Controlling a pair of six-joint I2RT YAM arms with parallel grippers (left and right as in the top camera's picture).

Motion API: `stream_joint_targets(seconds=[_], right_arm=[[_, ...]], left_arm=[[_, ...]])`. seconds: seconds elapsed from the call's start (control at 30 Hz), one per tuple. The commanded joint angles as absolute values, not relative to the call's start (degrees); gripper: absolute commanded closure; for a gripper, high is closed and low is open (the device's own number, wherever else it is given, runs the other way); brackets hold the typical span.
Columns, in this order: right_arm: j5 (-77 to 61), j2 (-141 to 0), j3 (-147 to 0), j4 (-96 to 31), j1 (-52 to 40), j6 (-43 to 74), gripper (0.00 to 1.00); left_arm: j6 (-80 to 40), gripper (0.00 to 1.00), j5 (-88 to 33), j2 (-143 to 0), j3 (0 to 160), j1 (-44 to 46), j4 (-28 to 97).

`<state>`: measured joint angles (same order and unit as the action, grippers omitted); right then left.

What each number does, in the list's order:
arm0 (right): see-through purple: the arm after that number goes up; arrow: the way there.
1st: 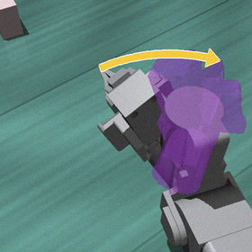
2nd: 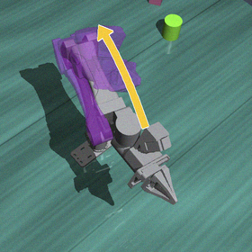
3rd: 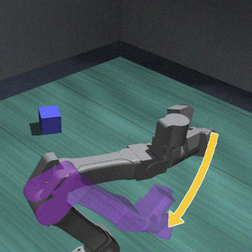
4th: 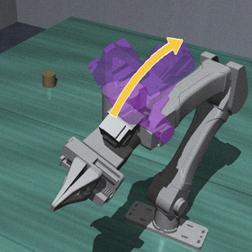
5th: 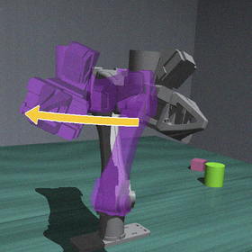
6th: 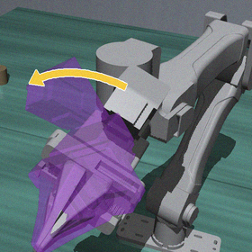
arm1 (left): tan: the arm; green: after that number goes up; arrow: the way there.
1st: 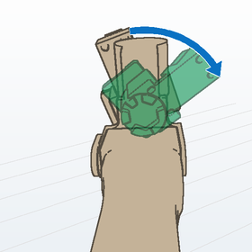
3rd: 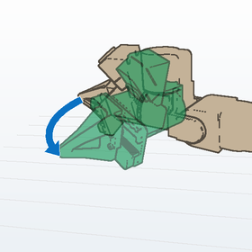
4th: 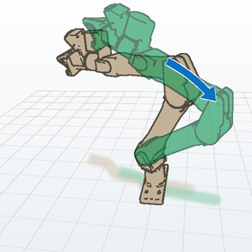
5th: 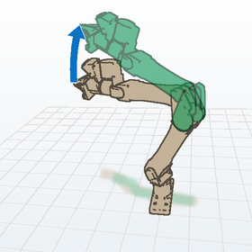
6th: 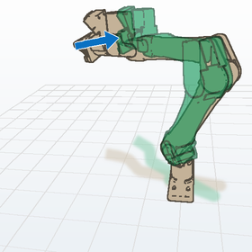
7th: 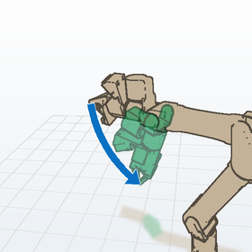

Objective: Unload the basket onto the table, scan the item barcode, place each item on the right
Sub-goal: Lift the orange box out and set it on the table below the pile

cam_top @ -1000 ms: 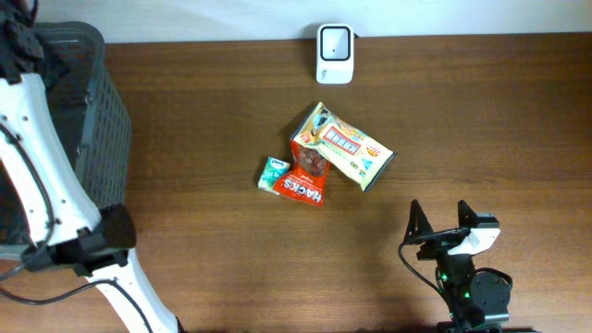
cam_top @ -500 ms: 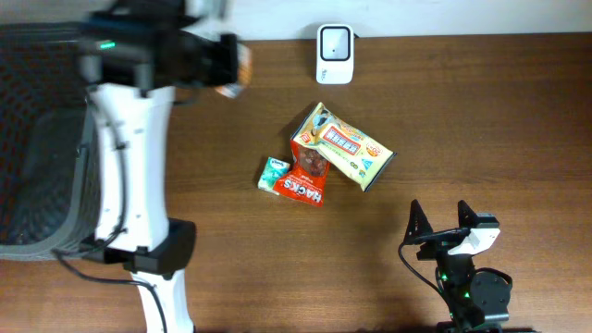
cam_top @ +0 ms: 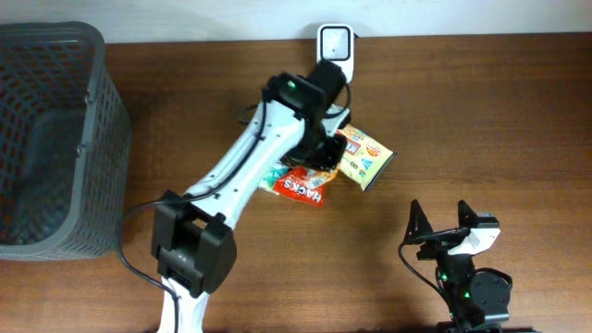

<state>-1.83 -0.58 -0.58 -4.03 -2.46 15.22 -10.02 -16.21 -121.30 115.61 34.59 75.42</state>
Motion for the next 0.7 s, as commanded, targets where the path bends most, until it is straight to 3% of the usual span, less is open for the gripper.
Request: stream_joint_targets(seconds=[0.0, 0.1, 0.2, 0.3, 0.57, 0.67], right_arm=[[-2.57, -0.4, -0.32, -4.29, -2.72, 15.51, 0.01], [-2.57, -0.4, -0.32, -4.29, -2.72, 15.51, 0.01], [-2.57, -0.4, -0.32, -4.29, -2.72, 15.53, 0.01], [-2.57, -0.4, -0.32, -4.29, -2.72, 15.51, 0.01], [-2.57, -0.4, -0.32, -4.29, -2.72, 15.53, 0.01], [-2.57, -0.4, -0.32, -4.29, -2.72, 15.51, 0.02]], left_arm=[[-9.15, 1.0, -17.41, -120.31, 112.88, 36.18, 70.72], [-9.17, 0.94, -17.39, -120.31, 112.75, 37.1, 68.88], [-9.37, 0.65, -17.39, -120.31, 112.75, 37.63, 68.51], [-9.32, 0.59, -17.32, -120.29, 112.75, 37.76, 68.53], [-9.3, 0.58, -19.29, -118.43, 117.73, 33.82, 73.91], [-9.28, 0.54, -19.14, -117.4, 117.99, 32.86, 76.9]])
